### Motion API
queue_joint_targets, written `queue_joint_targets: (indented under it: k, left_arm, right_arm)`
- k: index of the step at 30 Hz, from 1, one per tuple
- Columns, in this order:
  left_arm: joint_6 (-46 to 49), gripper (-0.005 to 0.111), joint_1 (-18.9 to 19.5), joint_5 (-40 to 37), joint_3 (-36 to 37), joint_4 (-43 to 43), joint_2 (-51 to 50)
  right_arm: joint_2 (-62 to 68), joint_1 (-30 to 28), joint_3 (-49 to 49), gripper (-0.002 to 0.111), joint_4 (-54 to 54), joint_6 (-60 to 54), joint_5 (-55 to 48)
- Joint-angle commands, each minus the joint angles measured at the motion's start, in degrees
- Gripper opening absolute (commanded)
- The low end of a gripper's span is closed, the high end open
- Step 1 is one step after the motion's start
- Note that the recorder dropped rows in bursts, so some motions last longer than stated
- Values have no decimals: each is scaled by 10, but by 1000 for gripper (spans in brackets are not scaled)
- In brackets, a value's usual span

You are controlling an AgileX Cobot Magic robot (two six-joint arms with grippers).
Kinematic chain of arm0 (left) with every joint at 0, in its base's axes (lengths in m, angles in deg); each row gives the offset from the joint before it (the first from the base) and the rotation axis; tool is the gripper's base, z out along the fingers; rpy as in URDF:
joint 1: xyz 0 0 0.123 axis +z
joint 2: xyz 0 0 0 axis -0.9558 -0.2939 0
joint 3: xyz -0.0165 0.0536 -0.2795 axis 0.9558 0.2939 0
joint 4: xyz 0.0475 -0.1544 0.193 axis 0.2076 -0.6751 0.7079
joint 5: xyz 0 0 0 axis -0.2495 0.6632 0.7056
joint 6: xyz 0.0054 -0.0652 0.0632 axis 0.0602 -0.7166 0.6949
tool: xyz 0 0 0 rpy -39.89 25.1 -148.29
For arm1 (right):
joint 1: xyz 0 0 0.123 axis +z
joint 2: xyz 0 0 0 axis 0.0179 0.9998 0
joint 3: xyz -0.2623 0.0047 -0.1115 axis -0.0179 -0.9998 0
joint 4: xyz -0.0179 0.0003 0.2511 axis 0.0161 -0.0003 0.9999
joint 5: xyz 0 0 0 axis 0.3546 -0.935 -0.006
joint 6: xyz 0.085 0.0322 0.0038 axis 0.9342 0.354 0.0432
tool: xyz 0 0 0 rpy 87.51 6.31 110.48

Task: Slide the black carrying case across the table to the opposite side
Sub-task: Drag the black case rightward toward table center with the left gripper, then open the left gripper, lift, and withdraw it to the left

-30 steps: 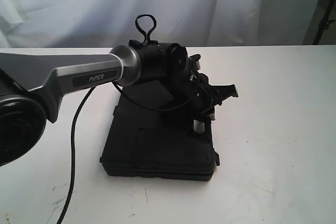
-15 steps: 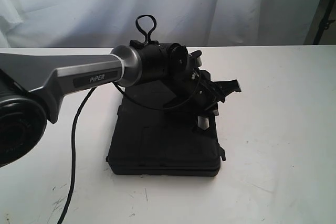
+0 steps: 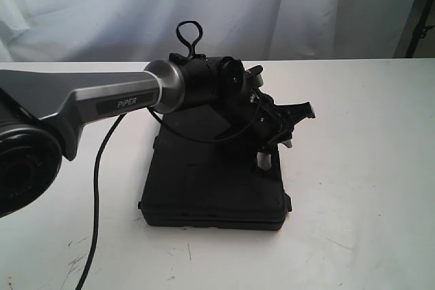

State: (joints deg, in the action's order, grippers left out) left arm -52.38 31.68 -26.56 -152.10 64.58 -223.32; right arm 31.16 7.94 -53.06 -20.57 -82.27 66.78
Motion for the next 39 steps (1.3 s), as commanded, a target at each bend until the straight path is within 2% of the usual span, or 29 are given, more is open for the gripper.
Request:
queue_joint_targets:
  k: [1, 27, 30, 31, 32, 37, 39]
  left_arm:
    - [9, 49, -3, 35, -6, -16, 2]
    - [25, 47, 7, -10, -6, 25, 48]
    - [26, 22, 7, -13, -6, 85, 98]
    - [35, 4, 7, -22, -6, 120, 121]
    - [47, 0, 7, -26, -6, 131, 131]
    - [68, 0, 7, -99, -2, 248, 189]
    - [68, 0, 7, -106, 13, 282, 208]
  right_arm:
    - [-3, -3, -2, 0, 2, -3, 1]
    - [-3, -3, -2, 0, 2, -3, 1]
    - [-3, -3, -2, 0, 2, -3, 1]
    - [-3, -3, -2, 0, 2, -3, 1]
    - [-3, -3, -2, 0, 2, -3, 1]
    - [-3, -3, -2, 0, 2, -3, 1]
    - [-3, -3, -2, 0, 2, -3, 1]
